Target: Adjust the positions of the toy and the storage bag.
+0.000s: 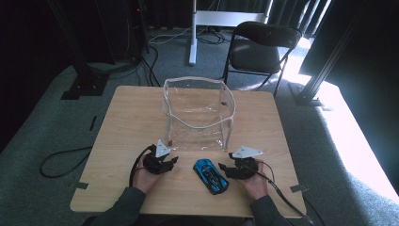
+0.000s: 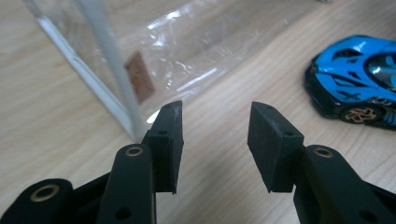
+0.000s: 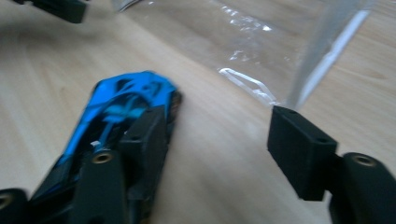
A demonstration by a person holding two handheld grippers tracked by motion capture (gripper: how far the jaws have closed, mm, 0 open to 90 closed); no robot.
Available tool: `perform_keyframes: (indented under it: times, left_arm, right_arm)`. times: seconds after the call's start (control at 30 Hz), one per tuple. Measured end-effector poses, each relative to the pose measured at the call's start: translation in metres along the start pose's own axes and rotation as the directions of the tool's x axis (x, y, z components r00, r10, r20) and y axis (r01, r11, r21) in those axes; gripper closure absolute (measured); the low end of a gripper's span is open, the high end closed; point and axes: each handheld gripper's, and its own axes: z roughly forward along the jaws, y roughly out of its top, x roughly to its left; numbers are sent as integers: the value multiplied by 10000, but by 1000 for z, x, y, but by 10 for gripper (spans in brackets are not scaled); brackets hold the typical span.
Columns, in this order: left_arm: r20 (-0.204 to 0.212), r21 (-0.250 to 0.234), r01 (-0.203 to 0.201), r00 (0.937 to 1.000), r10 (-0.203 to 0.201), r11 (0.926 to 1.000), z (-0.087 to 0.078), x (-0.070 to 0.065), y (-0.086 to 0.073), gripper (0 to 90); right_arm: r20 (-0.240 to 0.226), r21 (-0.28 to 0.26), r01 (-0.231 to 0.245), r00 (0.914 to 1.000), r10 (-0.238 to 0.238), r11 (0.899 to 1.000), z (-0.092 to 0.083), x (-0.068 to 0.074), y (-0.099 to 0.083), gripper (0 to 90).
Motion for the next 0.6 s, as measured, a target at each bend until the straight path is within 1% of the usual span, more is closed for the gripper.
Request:
perform_keyframes:
  times: [0.03,0.1,0.17,0.23,0.3,0.33,0.4,0.5,0.57,0.6]
  left_arm:
    - [24,19,-7,10000,7,10000,1,-1,-1,559]
    - [120,54,-33,9999,32,10000,2,-4,-1,557]
    - [231,69,-73,9997,71,9999,2,-6,-2,552]
    - [402,25,-134,9991,133,9999,2,-10,-2,548]
    - [571,12,-247,9981,246,9997,2,-15,-2,543]
    - [654,2,-316,9974,315,9995,3,-18,-2,539]
    - [784,26,-459,9959,456,9989,4,-23,-1,535]
    - [944,114,-644,9935,630,9979,7,-27,-1,531]
    - [1021,128,-657,9927,640,9978,9,-29,-2,531]
    - [1069,117,-655,9922,638,9978,9,-31,-2,530]
  right_arm:
    - [-43,-11,43,10000,-43,10000,-1,5,-1,311]
    - [-174,-149,-45,9998,42,9999,-2,16,-2,284]
    - [-382,-170,-52,9993,46,9998,-2,25,-3,252]
    - [-372,-43,201,9991,-202,9998,0,35,-4,225]
    - [-463,71,423,9980,-419,9991,2,43,-5,210]
    - [-414,147,524,9978,-518,9985,2,47,-6,206]
    - [-349,383,744,9967,-731,9965,4,54,-9,194]
    - [-268,725,1116,9936,-1099,9911,5,60,-14,166]
    - [-376,917,1227,9921,-1197,9882,6,61,-18,139]
    - [-301,943,1255,9919,-1232,9876,5,62,-20,134]
